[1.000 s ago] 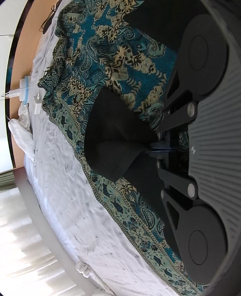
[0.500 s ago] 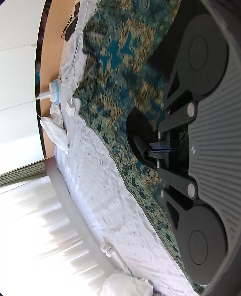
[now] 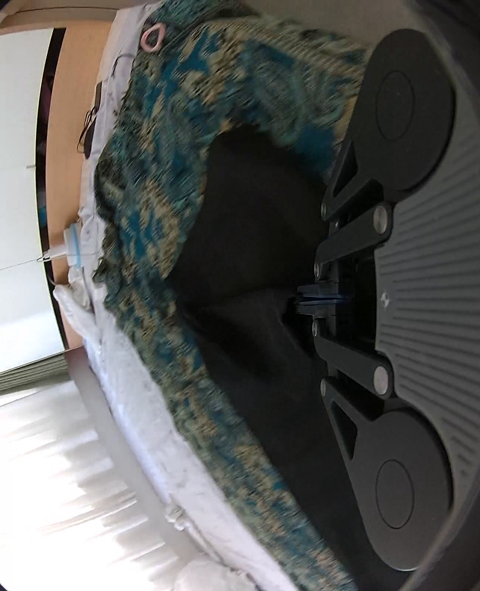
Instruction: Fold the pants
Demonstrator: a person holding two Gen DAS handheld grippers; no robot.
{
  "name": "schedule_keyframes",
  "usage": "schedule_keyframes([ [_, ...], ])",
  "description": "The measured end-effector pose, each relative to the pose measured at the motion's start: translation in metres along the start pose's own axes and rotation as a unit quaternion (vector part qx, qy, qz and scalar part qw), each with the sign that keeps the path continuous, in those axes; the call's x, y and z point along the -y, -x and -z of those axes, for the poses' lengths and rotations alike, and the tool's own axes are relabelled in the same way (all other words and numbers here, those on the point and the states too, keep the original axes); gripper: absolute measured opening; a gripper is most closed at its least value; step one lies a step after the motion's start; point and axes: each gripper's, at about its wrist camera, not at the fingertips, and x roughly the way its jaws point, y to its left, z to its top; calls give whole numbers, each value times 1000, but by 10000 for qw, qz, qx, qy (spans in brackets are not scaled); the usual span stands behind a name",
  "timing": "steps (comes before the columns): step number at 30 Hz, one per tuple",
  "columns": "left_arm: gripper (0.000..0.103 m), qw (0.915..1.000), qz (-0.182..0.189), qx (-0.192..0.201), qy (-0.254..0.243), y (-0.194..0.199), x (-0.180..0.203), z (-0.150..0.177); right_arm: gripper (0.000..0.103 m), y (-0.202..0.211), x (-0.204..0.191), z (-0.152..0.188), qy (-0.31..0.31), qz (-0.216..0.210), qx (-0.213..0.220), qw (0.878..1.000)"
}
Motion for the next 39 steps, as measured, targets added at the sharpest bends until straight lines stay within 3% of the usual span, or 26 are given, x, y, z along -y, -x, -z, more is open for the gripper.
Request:
schedule_keyframes([
  [6,7,9999,-80,-146,10,4,-8,20,4,8,13,16,61,106,52,9999],
  [13,10,9984,-323,-86,-451,1,2,32,8,5,12,28,534,242,221,9980],
  [14,11,9978,-371,-41,-552,2,5,34,13,5,11,30,627,303,284,9972],
  [15,11,9972,-405,-8,-626,1,6,35,26,3,11,30,731,350,339,9961],
  [17,12,9962,-451,52,-745,0,9,39,27,-2,11,29,949,399,387,9939],
  [22,12,9945,-495,223,-894,0,11,47,45,-13,-11,24,1825,587,421,9805],
  [24,12,9937,-531,244,-956,0,13,48,46,-20,-16,20,1904,580,403,9792],
  [27,12,9933,-545,249,-989,0,13,48,43,-26,-12,13,1655,679,449,9828],
  [29,13,9934,-534,251,-980,0,13,48,38,-25,-1,6,1269,949,579,9857],
  [32,13,9930,-547,270,-1011,-1,13,49,37,-24,27,1,591,943,634,9918],
  [37,14,9914,-624,283,-1118,-2,17,49,28,-17,53,0,220,1430,904,9853],
  [39,14,9915,-619,285,-1111,-2,16,50,26,-19,66,-4,65,1381,854,9867],
])
